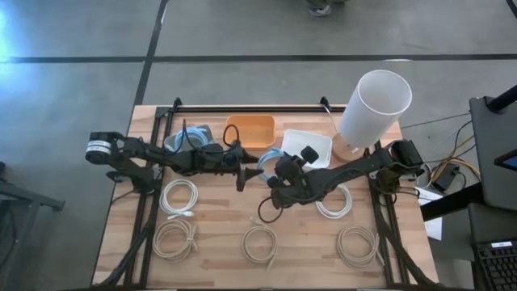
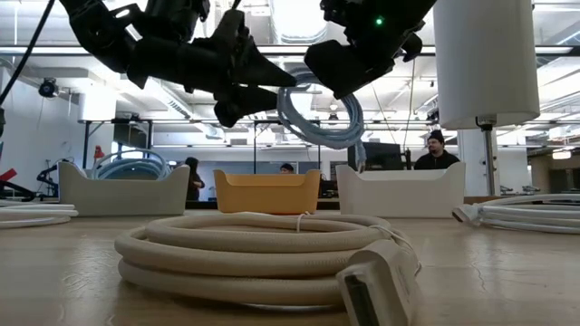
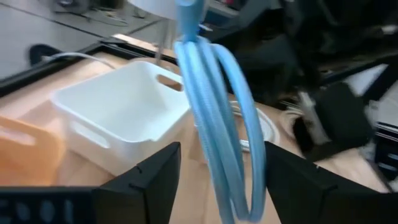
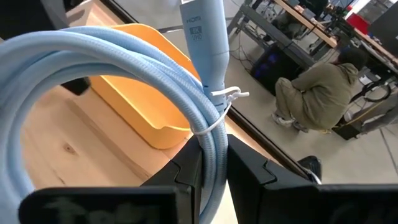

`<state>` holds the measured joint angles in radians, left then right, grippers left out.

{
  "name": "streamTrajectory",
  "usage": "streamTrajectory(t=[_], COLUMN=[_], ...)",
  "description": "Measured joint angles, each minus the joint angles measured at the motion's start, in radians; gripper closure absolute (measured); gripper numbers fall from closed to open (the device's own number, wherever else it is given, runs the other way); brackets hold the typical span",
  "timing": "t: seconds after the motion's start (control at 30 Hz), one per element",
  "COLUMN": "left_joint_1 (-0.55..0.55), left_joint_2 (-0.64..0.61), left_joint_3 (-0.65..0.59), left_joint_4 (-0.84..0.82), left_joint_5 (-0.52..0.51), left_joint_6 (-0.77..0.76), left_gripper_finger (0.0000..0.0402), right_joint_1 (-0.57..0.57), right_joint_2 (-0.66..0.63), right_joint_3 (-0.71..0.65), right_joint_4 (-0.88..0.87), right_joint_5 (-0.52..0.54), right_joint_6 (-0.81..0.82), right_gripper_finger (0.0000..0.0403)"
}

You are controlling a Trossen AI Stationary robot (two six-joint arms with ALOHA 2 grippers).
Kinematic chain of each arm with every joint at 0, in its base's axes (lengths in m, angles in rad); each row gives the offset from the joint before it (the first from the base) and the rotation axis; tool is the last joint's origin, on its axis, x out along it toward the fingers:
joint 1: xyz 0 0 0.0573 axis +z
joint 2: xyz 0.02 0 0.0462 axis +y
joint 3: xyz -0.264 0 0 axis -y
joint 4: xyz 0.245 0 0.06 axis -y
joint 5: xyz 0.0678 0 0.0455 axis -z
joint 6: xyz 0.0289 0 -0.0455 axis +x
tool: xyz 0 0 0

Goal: Sort HDMI cables
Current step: Put the blue hdmi cable into the gray bin

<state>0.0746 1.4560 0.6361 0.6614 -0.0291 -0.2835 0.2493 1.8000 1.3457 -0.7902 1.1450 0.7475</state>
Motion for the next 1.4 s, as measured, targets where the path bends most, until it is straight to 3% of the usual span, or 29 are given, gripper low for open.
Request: streamTrajectory(t=[0.17,0.53,0.73,0.9,1.1,1.27,1.4], left_joint_1=[0.0,0.001,0.0,0.0,0.012,0.037,0.059], left_joint_2=[0.0,0.001,0.001,0.001,-0.005,-0.093,-0.244], left_joint_3=[0.0,0.0,0.0,0.0,0.0,0.0,0.007], left_joint_4=[-0.002,-0.008,-0.01,-0.052,-0.105,-0.208,-0.416], left_joint_5=[-0.013,-0.021,-0.031,-0.08,-0.138,-0.138,-0.138], left_joint_6=[0.019,0.086,0.095,0.095,0.098,0.098,0.098], left_gripper_finger=[0.0217,0.0367,0.0369,0.0356,0.0367,0.0364,0.0364], right_joint_1=[0.0,0.0,0.001,0.001,0.024,0.048,0.055], right_joint_2=[0.0,0.0,0.0,0.0,0.0,0.0,0.0], right_joint_3=[0.0,-0.001,-0.001,-0.001,-0.001,-0.001,-0.004], right_joint_4=[0.01,0.019,0.022,0.022,0.02,0.019,0.019], right_joint_5=[0.0,-0.021,-0.029,-0.031,-0.053,-0.055,-0.055], right_joint_6=[0.0,-0.002,-0.01,-0.009,-0.008,-0.008,-0.008], right_gripper_finger=[0.0349,0.0341,0.0299,0.0261,0.0232,0.0222,0.0225])
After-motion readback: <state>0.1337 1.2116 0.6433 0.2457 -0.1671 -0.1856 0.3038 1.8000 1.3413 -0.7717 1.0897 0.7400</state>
